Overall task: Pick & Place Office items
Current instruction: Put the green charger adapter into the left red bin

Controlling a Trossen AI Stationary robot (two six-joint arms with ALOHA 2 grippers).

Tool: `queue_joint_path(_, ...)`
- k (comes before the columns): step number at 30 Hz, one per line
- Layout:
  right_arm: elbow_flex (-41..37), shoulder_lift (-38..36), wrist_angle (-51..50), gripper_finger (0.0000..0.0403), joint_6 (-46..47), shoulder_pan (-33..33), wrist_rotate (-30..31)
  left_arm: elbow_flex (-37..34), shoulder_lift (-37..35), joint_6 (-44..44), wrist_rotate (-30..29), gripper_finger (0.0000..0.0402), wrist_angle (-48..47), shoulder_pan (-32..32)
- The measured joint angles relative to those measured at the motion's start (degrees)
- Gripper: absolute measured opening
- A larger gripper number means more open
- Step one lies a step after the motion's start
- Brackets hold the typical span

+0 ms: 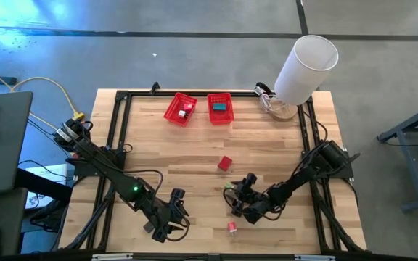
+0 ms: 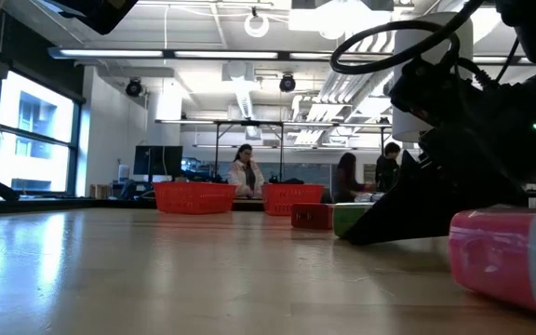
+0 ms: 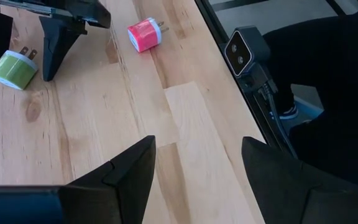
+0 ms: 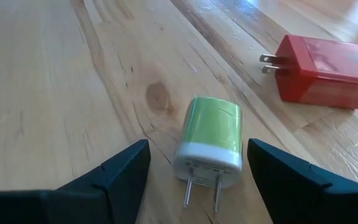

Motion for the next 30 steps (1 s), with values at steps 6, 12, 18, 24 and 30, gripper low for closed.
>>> queue_joint_path(6, 0.0, 0.1, 0.2, 0.0238, 0.0, -0.1, 0.0, 0.0, 0.0, 0.0, 0.0, 0.0229, 0.0, 0.0)
queue_joint_path(12, 0.0, 0.1, 0.3, 0.0162, -0.1, -0.3, -0.8, 0.0, 0.0, 0.0, 0.0, 0.0229, 0.0, 0.0)
queue_joint_path(18, -0.1, 0.1, 2.0, 0.0121, -2.2, -0.4, -3.0, 0.0, 0.0, 0.0, -0.6, 0.0229, 0.0, 0.0)
queue_joint_path(24, -0.2, -0.9, 3.6, 0.0121, -3.2, -0.5, -5.2, 0.0, 0.0, 0.1, -3.3, 0.0229, -0.3, 0.0)
queue_joint_path(30, -0.3, -5.4, 4.3, 0.0121, -3.0, -0.7, -12.1, 0.0, 0.1, 4.4, -12.5, 0.0229, -1.9, 0.0)
